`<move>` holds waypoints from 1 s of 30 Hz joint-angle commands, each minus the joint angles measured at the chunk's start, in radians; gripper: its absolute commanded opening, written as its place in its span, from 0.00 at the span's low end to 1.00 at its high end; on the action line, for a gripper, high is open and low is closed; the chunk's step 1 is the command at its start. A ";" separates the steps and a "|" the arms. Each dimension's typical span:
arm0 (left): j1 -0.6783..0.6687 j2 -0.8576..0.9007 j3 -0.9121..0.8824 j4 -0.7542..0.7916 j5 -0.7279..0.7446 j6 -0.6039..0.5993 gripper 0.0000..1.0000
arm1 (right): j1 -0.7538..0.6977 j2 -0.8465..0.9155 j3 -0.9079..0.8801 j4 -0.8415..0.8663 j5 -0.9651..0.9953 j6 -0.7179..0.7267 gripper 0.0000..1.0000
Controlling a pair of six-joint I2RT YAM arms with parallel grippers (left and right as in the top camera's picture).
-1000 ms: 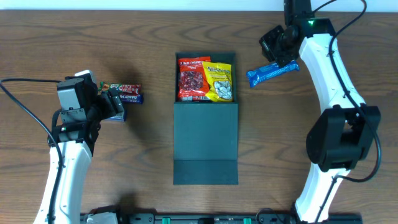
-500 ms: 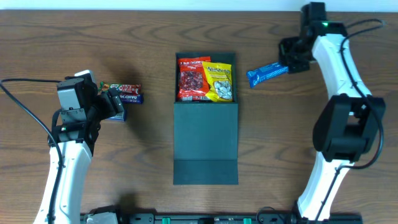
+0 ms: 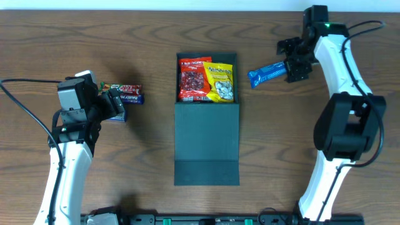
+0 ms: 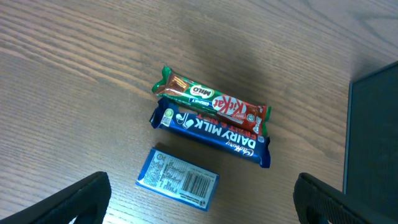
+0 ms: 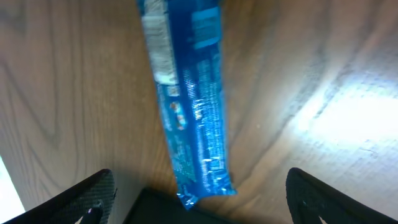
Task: Pack container
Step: 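Move the right gripper to the blue-wrapped bar and grasp it, then lift the blue-wrapped bar with the right gripper and rotate it upright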
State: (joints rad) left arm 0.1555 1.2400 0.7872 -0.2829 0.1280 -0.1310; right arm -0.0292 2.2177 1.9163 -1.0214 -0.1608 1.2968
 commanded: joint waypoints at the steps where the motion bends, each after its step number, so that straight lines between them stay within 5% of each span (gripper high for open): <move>1: 0.001 0.003 0.027 -0.005 0.004 -0.004 0.95 | 0.032 0.047 0.000 0.016 0.029 -0.012 0.87; 14: 0.001 0.003 0.027 -0.009 0.003 -0.003 0.95 | 0.046 0.180 0.203 -0.080 0.029 -0.033 0.85; 30: 0.001 0.003 0.027 -0.009 0.003 -0.003 0.95 | 0.047 0.235 0.213 -0.097 0.014 -0.046 0.75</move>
State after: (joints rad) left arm 0.1555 1.2400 0.7872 -0.2886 0.1280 -0.1310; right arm 0.0151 2.4416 2.1197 -1.1145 -0.1539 1.2659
